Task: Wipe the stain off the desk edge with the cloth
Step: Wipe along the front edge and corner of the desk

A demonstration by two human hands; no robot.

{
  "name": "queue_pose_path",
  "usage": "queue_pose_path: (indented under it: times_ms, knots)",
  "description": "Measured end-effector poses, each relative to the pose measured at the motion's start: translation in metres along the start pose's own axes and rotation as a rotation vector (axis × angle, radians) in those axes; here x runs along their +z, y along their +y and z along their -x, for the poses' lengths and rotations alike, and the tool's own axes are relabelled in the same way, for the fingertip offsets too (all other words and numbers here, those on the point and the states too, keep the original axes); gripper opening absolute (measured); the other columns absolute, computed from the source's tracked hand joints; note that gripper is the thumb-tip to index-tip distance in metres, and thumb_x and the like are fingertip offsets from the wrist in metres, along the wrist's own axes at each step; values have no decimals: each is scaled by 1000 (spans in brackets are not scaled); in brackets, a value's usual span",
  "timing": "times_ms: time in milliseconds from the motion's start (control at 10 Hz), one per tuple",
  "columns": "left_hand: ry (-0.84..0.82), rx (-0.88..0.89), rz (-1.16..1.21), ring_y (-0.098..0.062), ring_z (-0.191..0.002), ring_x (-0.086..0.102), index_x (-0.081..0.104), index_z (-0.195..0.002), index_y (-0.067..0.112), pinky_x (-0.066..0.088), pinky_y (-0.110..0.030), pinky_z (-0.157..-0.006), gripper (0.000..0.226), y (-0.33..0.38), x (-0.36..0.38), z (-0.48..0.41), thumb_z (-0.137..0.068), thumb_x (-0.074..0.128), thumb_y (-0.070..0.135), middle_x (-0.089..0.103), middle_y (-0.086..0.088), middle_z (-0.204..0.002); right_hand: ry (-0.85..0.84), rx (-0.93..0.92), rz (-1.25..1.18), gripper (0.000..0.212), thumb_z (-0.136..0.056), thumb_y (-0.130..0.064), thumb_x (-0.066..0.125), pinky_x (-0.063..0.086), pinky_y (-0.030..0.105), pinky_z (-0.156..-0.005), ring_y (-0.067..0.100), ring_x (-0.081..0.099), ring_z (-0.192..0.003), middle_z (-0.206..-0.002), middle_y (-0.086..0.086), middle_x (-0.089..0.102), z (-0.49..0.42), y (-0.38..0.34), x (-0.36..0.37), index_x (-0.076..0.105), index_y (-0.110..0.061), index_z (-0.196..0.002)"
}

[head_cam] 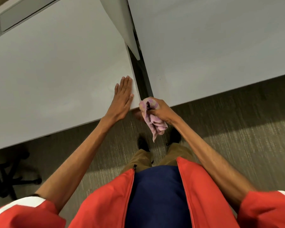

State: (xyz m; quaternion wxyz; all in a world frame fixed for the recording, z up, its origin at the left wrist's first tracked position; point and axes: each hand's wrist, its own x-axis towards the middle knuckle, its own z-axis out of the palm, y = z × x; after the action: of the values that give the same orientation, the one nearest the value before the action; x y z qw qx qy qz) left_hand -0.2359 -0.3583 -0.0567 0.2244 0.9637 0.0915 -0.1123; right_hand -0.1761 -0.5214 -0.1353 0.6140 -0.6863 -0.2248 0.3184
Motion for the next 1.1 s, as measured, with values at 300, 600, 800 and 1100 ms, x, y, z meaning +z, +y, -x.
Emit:
queue_pose_path:
  times_ms: [300, 600, 800, 1100]
  knots:
    - [-62, 30, 139, -6, -150, -10, 2, -157, 14, -13, -12, -117, 56, -18, -8, 8, -108, 25, 28, -4, -4, -167, -100, 248, -13, 35, -94, -5, 60, 54, 23, -81, -6, 66, -82, -80, -22, 68, 88, -23, 66, 67, -39, -100]
    - [-68, 257, 22, -11, -153, 1, 17, -157, 16, -4, -34, -125, 52, -58, -32, 22, -108, 26, 30, 11, -5, -166, 307, 307, -316, 15, -90, -14, 63, 48, 22, -43, 8, 58, -42, -58, -3, 66, 80, -36, 72, 68, -20, -103]
    - [-74, 320, -49, -18, -154, 4, 17, -157, 14, -1, -39, -126, 52, -86, -42, 38, -108, 25, 28, 12, -7, -166, 630, 310, -430, 38, -89, -6, 66, 55, 40, -94, 24, 66, -108, -118, 13, 68, 84, -29, 106, 60, -11, -126]
    - [-117, 452, -158, -21, -154, 9, 19, -157, 17, 8, -41, -126, 52, -108, -55, 30, -105, 25, 15, 15, -6, -165, 975, 197, -590, 39, -94, -8, 59, 57, 32, -89, 19, 64, -112, -124, 8, 64, 75, -28, 127, 52, -15, -132]
